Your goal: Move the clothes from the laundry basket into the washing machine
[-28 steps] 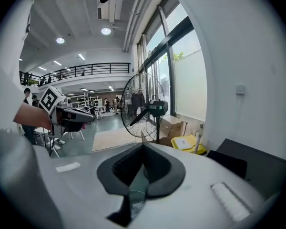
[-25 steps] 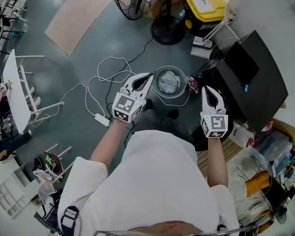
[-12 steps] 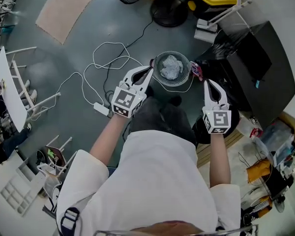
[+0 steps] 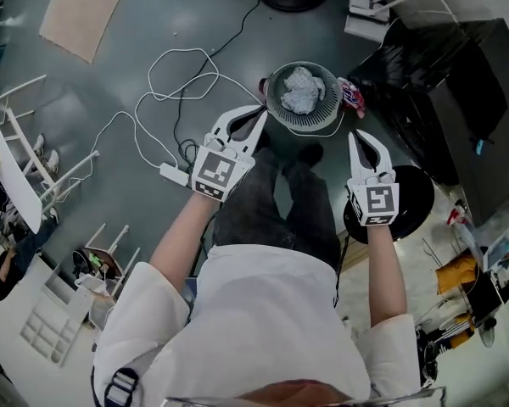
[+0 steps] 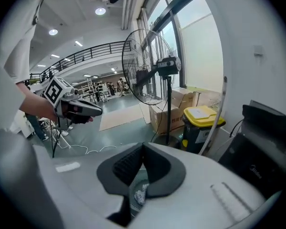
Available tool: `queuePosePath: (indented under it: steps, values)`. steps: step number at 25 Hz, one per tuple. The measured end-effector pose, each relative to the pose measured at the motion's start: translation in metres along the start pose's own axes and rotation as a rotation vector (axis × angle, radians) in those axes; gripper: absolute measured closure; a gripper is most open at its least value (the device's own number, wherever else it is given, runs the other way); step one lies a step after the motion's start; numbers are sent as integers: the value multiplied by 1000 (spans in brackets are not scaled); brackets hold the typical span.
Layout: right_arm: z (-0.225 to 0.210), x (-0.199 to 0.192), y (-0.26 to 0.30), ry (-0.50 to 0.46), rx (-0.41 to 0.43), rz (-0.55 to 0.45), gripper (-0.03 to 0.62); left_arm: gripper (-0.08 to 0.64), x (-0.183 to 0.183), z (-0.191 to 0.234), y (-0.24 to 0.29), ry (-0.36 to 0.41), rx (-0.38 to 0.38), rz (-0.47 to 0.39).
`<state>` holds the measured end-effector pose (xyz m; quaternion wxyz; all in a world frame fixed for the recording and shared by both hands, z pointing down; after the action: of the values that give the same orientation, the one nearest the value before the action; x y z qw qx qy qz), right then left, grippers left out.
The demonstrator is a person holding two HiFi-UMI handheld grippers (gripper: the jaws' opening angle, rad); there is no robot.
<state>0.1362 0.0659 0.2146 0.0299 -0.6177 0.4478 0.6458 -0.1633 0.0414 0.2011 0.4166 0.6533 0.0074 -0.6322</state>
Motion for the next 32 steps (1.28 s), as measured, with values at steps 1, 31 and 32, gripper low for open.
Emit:
queuePosePath:
  steps: [1,31,32]
  values:
    - [-2,-8,8,-3,3,7,581,555,-10,2,6,2,-3,8]
    - [-53,-245,239,-181,257,287,563,554,-274,62,150,25,12,163]
    - [-55,-252,248,-192,273,297,558,555,-282,66,156,30,9,166]
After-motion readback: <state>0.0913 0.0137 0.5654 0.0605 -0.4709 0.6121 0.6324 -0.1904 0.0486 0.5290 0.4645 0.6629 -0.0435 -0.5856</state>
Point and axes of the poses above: the fingertips, and each gripper's own axes: y forward along the fingers, z to its left, x out of its top, the point moved 10 cm from there along -y, backward along the fingers, and after that the axes turned 4 degrees about x, right-handed, at the moved point
